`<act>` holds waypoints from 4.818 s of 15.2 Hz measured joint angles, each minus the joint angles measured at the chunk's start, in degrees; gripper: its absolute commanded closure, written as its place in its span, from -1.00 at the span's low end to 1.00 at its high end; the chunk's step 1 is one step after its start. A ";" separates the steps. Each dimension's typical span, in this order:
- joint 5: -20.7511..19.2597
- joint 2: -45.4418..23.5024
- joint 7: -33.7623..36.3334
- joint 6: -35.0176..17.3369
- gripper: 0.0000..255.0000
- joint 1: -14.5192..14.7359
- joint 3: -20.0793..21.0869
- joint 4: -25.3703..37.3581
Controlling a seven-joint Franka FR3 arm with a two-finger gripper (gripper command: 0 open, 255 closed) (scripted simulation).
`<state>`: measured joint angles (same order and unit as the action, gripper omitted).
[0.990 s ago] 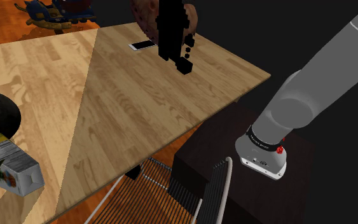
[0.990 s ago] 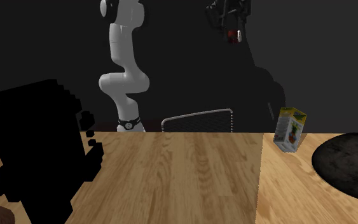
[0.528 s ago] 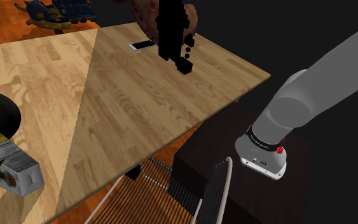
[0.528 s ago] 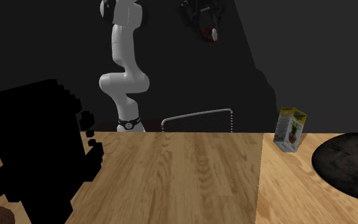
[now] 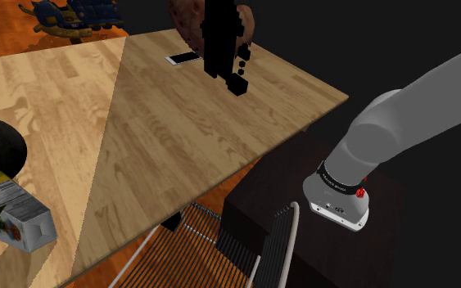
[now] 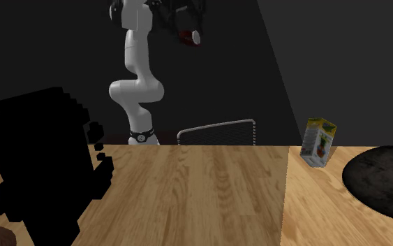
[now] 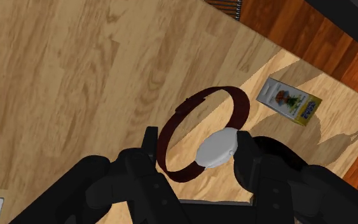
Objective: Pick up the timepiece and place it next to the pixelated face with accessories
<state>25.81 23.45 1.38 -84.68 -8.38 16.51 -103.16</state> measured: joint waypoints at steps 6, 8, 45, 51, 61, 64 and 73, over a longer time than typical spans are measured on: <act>-1.98 1.05 -7.94 4.28 1.00 -2.27 -6.84 -0.20; -2.76 1.41 -10.75 5.18 1.00 -3.04 -9.01 -0.80; -7.18 4.97 -29.21 -10.18 1.00 -7.19 -17.32 -25.19; -6.88 4.84 -30.56 -14.60 1.00 -7.20 -17.11 -29.69; -6.06 3.58 -32.80 -21.97 1.00 -7.05 -16.76 -36.09; -5.73 3.15 -33.63 -24.43 1.00 -6.99 -16.69 -38.25; -4.47 0.47 -35.98 -31.42 1.00 -6.63 -16.48 -42.88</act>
<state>21.34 23.93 -34.61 -116.10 -15.01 0.03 -146.04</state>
